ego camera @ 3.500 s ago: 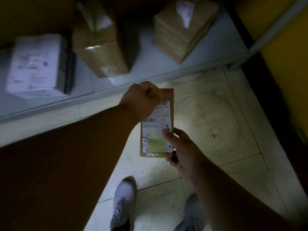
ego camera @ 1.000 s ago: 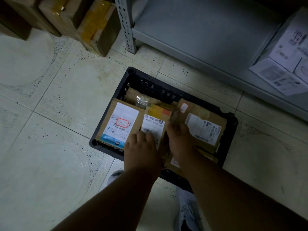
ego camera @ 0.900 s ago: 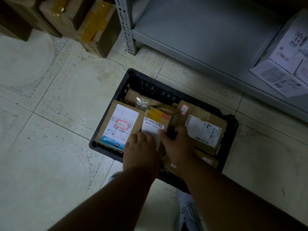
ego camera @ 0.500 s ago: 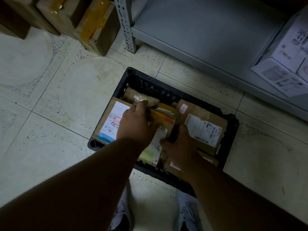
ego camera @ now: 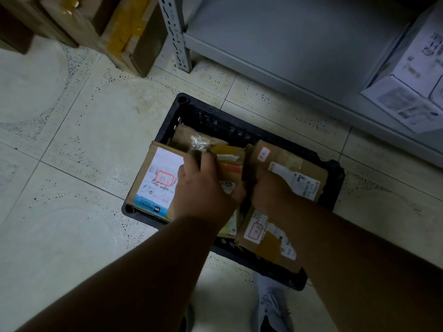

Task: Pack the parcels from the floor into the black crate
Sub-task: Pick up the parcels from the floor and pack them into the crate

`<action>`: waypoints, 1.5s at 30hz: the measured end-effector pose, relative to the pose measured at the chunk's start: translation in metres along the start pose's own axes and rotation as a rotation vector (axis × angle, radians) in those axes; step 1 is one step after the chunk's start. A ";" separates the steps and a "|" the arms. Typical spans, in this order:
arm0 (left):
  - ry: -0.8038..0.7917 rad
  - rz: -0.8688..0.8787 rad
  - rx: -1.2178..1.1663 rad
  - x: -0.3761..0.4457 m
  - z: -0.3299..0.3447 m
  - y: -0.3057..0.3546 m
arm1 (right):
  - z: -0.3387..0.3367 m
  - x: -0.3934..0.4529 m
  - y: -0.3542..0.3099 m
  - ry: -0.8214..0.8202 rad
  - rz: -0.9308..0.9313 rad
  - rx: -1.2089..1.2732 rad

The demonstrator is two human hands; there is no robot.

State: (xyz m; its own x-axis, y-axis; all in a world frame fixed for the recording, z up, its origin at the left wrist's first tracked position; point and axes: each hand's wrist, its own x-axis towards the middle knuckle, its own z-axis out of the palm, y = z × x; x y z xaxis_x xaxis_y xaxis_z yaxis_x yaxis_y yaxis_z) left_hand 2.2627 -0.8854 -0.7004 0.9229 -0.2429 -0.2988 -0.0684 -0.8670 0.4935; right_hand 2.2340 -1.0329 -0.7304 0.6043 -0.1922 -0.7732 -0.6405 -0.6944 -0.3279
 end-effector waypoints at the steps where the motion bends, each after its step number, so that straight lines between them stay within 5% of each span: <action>1: 0.019 0.019 0.021 -0.002 0.001 0.001 | -0.002 0.001 -0.002 -0.096 0.017 -0.132; 6: 0.009 0.131 0.156 -0.009 0.002 0.003 | -0.007 -0.008 -0.004 -0.153 0.091 -0.326; 8: -0.001 0.179 0.182 -0.011 0.001 0.004 | -0.004 -0.010 -0.002 -0.062 0.064 -0.015; 10: -0.048 0.219 0.223 -0.012 0.002 0.003 | -0.003 -0.019 -0.008 0.041 0.106 0.576; 13: -0.088 0.266 0.199 -0.008 0.001 -0.003 | -0.006 -0.036 -0.012 -0.012 0.241 1.070; 16: -0.072 0.358 0.115 -0.009 -0.003 -0.011 | 0.003 -0.053 -0.013 -0.023 0.122 1.012; 21: -0.032 0.399 0.040 -0.024 -0.013 -0.011 | 0.012 -0.066 -0.016 0.210 0.034 1.070; 27: -0.273 0.323 0.149 -0.051 -0.015 -0.035 | 0.049 -0.089 -0.003 0.239 -0.017 0.805; 37: -0.321 0.247 0.165 -0.046 -0.019 -0.040 | 0.058 -0.086 -0.004 0.407 -0.093 0.532; 45: -0.538 0.259 0.181 -0.044 -0.024 -0.046 | 0.060 -0.086 0.007 0.299 -0.081 0.478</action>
State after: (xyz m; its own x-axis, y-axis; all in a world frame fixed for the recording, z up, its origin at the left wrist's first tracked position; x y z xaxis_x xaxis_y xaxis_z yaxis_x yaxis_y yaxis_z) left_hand 2.2345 -0.8244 -0.6902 0.5508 -0.5994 -0.5808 -0.3714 -0.7992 0.4727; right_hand 2.1491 -0.9799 -0.6991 0.7238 -0.3874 -0.5710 -0.6877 -0.3372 -0.6430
